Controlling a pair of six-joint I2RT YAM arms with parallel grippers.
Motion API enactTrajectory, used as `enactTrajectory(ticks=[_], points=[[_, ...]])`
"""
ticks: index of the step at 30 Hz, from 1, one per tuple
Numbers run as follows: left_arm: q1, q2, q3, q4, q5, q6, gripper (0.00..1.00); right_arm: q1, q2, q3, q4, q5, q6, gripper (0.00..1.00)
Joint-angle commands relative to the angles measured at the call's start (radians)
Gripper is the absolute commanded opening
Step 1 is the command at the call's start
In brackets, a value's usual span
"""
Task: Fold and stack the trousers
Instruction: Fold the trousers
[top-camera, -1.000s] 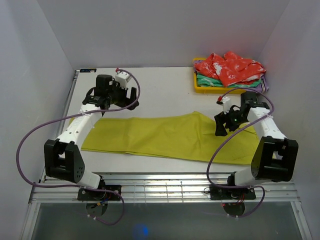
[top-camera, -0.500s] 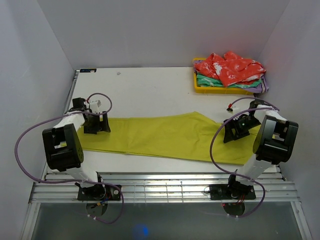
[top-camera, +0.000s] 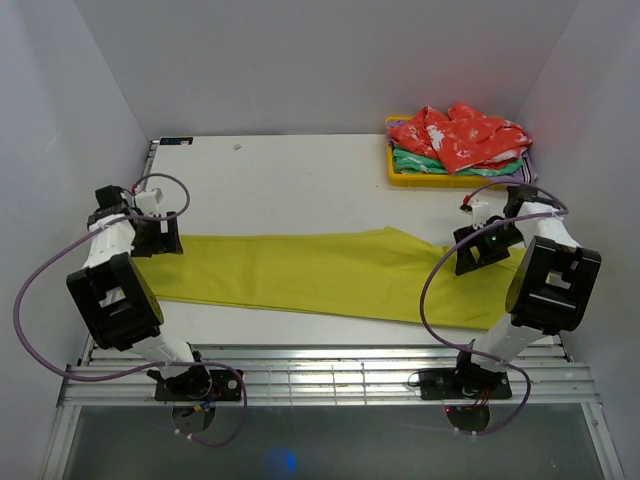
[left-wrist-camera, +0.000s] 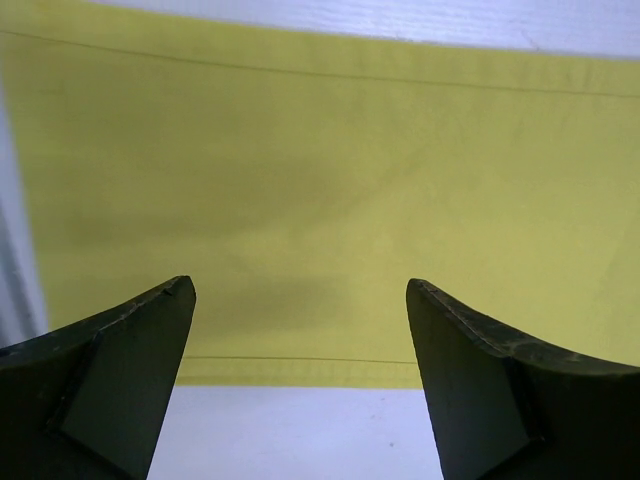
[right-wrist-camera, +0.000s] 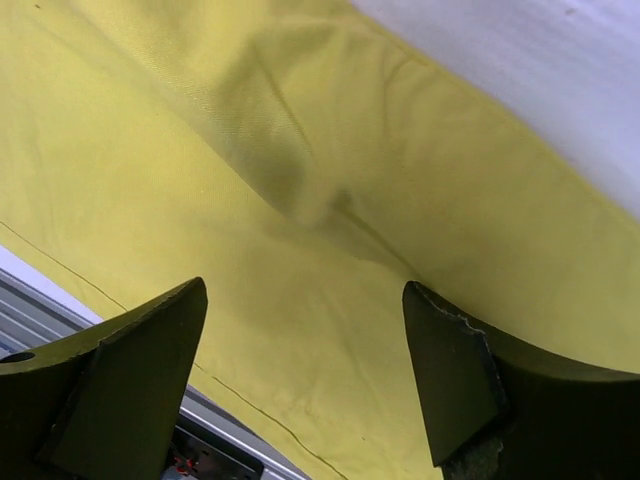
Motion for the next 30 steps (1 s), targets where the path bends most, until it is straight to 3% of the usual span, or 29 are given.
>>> enactTrajectory(ticks=[1,9,20,30], points=[[0.065,-0.068,0.075,-0.051,-0.017,0.068,0.98,-0.006,-0.073,0.064,-0.054,0.007,-0.039,0.85],[0.221,0.024,0.141,-0.091,0.061,0.091,0.98,0.000,-0.012,-0.049,0.014,0.007,-0.023,0.84],[0.253,0.116,0.198,-0.096,0.047,0.152,0.98,-0.067,0.115,-0.084,0.169,0.235,-0.057,0.81],[0.252,0.190,0.125,-0.029,0.056,0.166,0.93,-0.113,0.123,-0.060,0.127,0.210,-0.079,0.81]])
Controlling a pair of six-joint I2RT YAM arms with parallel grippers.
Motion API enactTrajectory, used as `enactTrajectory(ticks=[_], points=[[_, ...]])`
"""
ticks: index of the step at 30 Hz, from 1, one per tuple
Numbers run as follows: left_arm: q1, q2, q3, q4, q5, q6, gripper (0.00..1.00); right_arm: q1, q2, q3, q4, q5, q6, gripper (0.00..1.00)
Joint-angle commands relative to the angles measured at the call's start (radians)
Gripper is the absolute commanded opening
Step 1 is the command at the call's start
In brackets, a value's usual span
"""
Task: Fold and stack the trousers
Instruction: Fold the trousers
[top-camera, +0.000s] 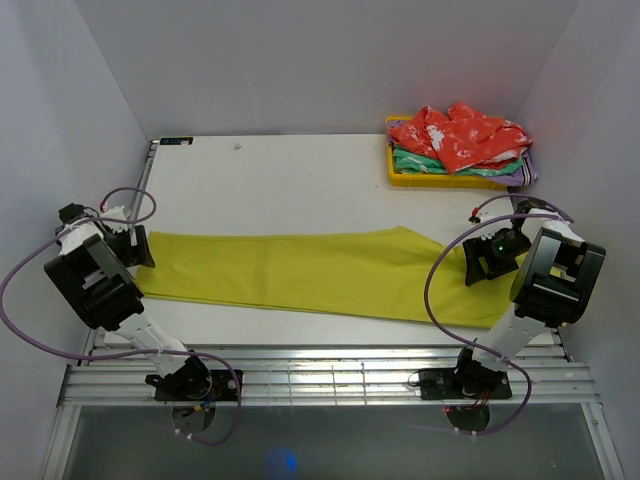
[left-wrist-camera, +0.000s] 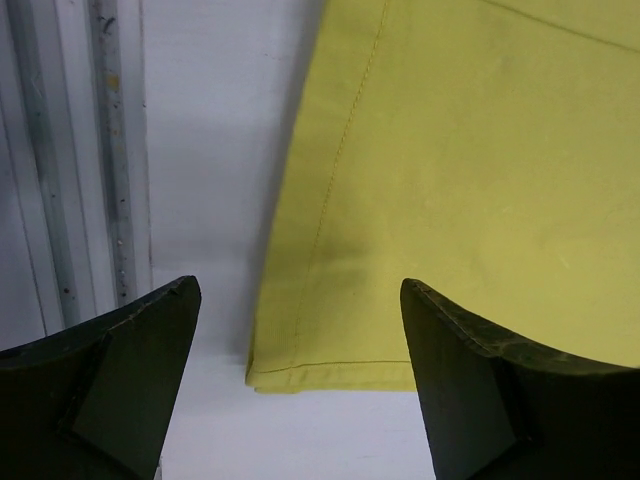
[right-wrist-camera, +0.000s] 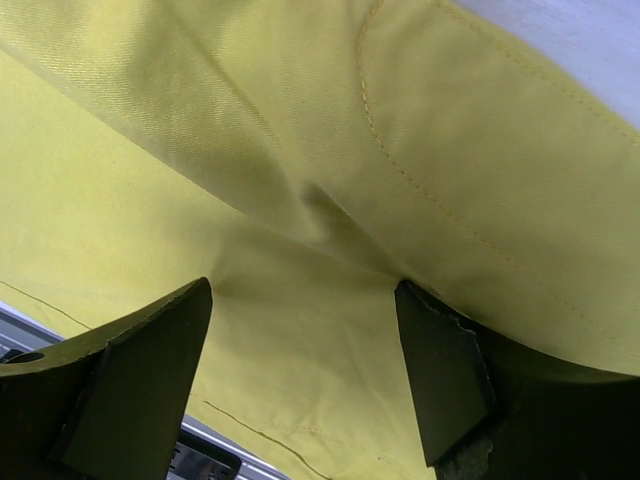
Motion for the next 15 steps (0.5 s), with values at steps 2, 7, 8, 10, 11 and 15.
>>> enactTrajectory(ticks=[2,7,8,10,11,15], points=[[0.003,0.007,-0.054,0.034,0.047,0.031,0.89,-0.023,0.078,-0.014,0.047,0.100,-0.034,0.81],[-0.008,0.018,-0.120,0.035,0.051,0.022,0.82,-0.023,0.078,0.014,0.024,0.087,-0.029,0.80],[-0.008,0.018,-0.134,0.034,0.054,0.020,0.77,-0.023,0.078,0.015,0.019,0.085,-0.029,0.80],[-0.020,0.014,-0.179,0.038,0.061,0.011,0.75,-0.019,0.076,0.020,0.012,0.079,-0.030,0.80],[-0.025,0.012,-0.194,0.039,0.071,0.008,0.73,-0.016,0.072,0.017,0.012,0.077,-0.030,0.80],[-0.033,0.017,-0.229,0.057,0.109,-0.030,0.47,0.001,0.061,0.004,0.012,0.073,-0.026,0.79]])
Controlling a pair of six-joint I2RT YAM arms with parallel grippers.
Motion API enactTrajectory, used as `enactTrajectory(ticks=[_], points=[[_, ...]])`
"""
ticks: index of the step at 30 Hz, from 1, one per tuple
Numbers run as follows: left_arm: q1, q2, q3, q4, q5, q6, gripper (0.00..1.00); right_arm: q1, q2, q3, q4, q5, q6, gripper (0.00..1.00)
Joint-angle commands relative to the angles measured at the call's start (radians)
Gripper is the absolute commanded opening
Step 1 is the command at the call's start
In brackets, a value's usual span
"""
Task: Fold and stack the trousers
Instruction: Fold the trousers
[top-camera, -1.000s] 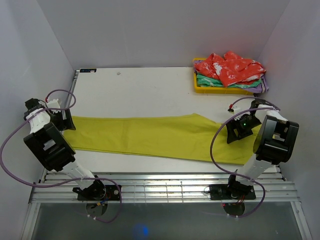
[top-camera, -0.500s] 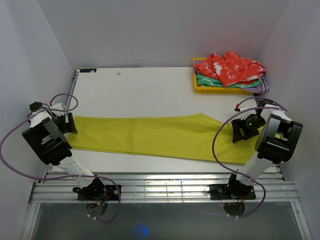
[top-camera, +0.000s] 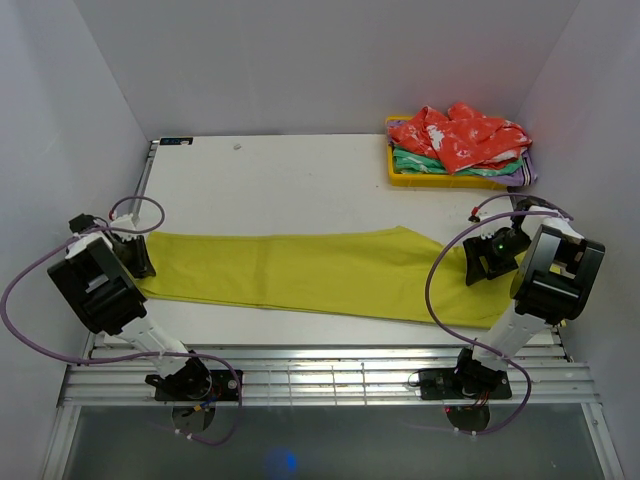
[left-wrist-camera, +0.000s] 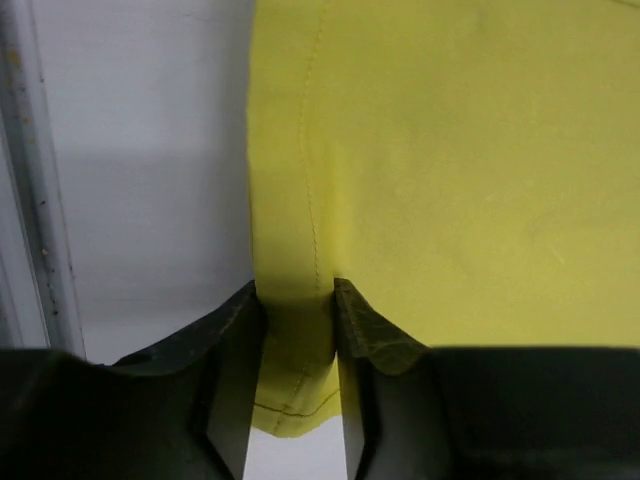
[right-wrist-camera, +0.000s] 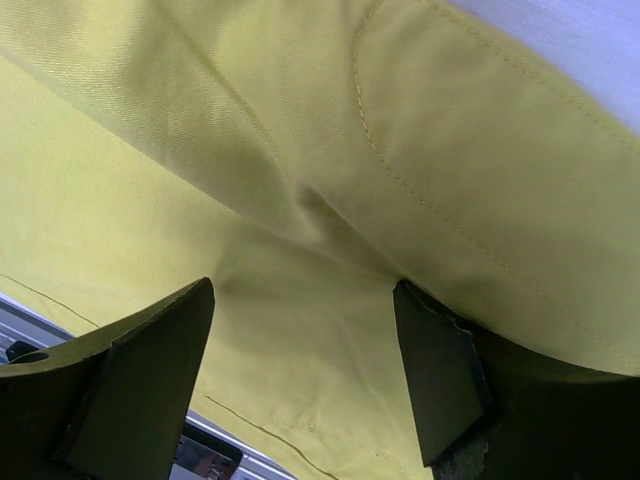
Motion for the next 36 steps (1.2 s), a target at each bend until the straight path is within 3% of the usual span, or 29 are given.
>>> enactTrajectory(ticks=[1,3,4,7,14,18,20,21,25,29,34,36], points=[[-0.018,0.049,-0.069,-0.050,0.086,-0.052,0.41,0.007,0.035,-0.026,0.043,0.073,-0.017,0.79],[-0.018,0.053,-0.055,-0.062,0.104,-0.068,0.32,0.016,0.029,-0.025,0.040,0.068,-0.014,0.79],[-0.018,0.054,-0.045,-0.068,0.107,-0.080,0.20,0.024,0.026,-0.023,0.035,0.065,-0.011,0.79],[-0.009,0.048,0.020,-0.093,0.099,-0.103,0.00,0.044,0.017,-0.020,0.026,0.051,-0.006,0.79],[0.097,0.042,0.342,-0.277,0.124,-0.054,0.00,0.142,-0.041,-0.038,-0.006,-0.039,0.037,0.78],[0.146,0.091,0.563,-0.413,0.133,0.068,0.00,0.261,-0.092,-0.034,-0.028,-0.122,0.113,0.79],[0.148,0.089,0.645,-0.476,0.158,0.102,0.00,0.312,-0.112,0.003,-0.048,-0.201,0.155,0.84],[0.148,0.079,0.669,-0.499,0.176,0.131,0.00,0.317,-0.114,0.029,-0.089,-0.238,0.161,0.94],[0.134,0.039,0.774,-0.627,0.291,0.176,0.00,0.305,-0.110,0.176,-0.215,-0.346,0.159,0.90],[0.071,-0.038,0.759,-0.745,0.417,0.176,0.00,0.246,-0.155,0.267,-0.290,-0.345,0.114,0.90],[-0.131,-0.162,0.647,-0.727,0.571,0.041,0.00,0.052,-0.152,0.245,-0.338,-0.271,0.005,0.90],[-0.234,-0.222,0.566,-0.649,0.590,-0.081,0.00,-0.046,-0.138,0.229,-0.333,-0.245,-0.052,0.90]])
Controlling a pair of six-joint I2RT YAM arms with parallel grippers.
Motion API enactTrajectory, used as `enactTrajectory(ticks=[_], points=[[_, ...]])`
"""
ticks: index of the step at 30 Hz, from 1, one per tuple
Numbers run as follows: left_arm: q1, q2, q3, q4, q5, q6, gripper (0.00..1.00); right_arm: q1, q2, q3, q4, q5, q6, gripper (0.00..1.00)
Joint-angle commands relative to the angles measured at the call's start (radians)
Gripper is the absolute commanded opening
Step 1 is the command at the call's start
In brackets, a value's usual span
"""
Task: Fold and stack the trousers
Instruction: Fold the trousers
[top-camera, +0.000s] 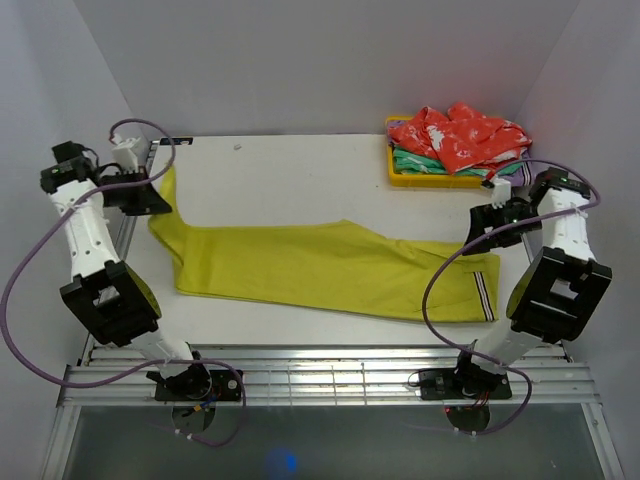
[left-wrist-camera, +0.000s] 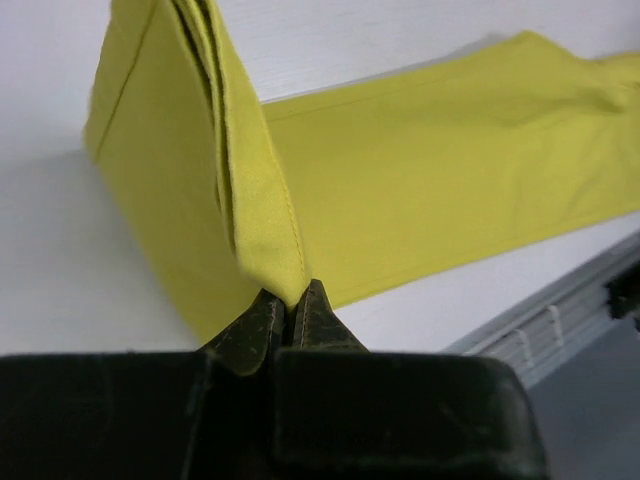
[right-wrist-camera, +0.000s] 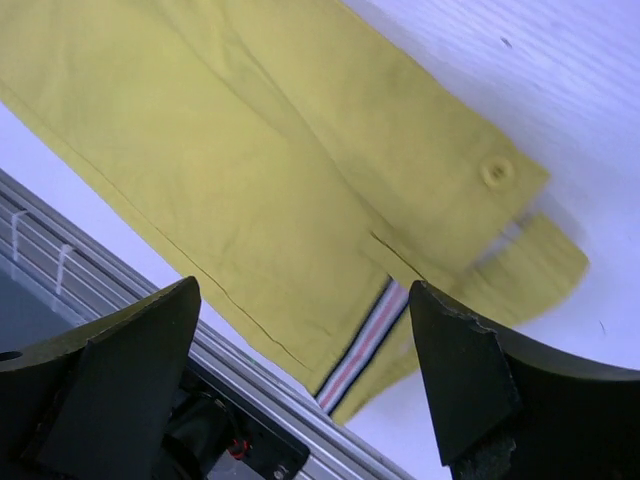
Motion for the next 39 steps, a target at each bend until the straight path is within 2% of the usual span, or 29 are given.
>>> enactTrajectory(ticks=[1,6,9,11,14,20,29,39], points=[[-0.152,-0.136,-0.094,0.051,0.176,-0.167,0.00,-0.135,0.029,-0.019,-0.056,0.058,-0.104,0.90],[-0.361,-0.219,-0.261,0.260,0.133,-0.431,0.00,-0.276,0.075,-0.050,-0.013,0.095,-0.147,0.90],[-0.441,-0.236,-0.316,0.387,0.105,-0.513,0.00,-0.307,0.098,-0.064,0.001,0.103,-0.153,0.90],[-0.478,-0.246,-0.365,0.465,0.107,-0.577,0.00,-0.311,0.109,-0.075,0.009,0.106,-0.151,0.90],[-0.594,-0.261,-0.422,0.563,0.113,-0.640,0.00,-0.314,0.116,-0.098,0.032,0.114,-0.138,0.90],[-0.746,-0.264,-0.499,0.699,0.038,-0.758,0.00,-0.314,0.150,-0.125,0.060,0.109,-0.119,0.90],[-0.887,-0.217,-0.603,0.843,-0.077,-0.835,0.00,-0.314,0.140,-0.156,0.061,0.089,-0.127,0.90],[-0.978,-0.166,-0.677,0.941,-0.136,-0.879,0.00,-0.314,0.146,-0.156,0.058,0.098,-0.133,0.90]])
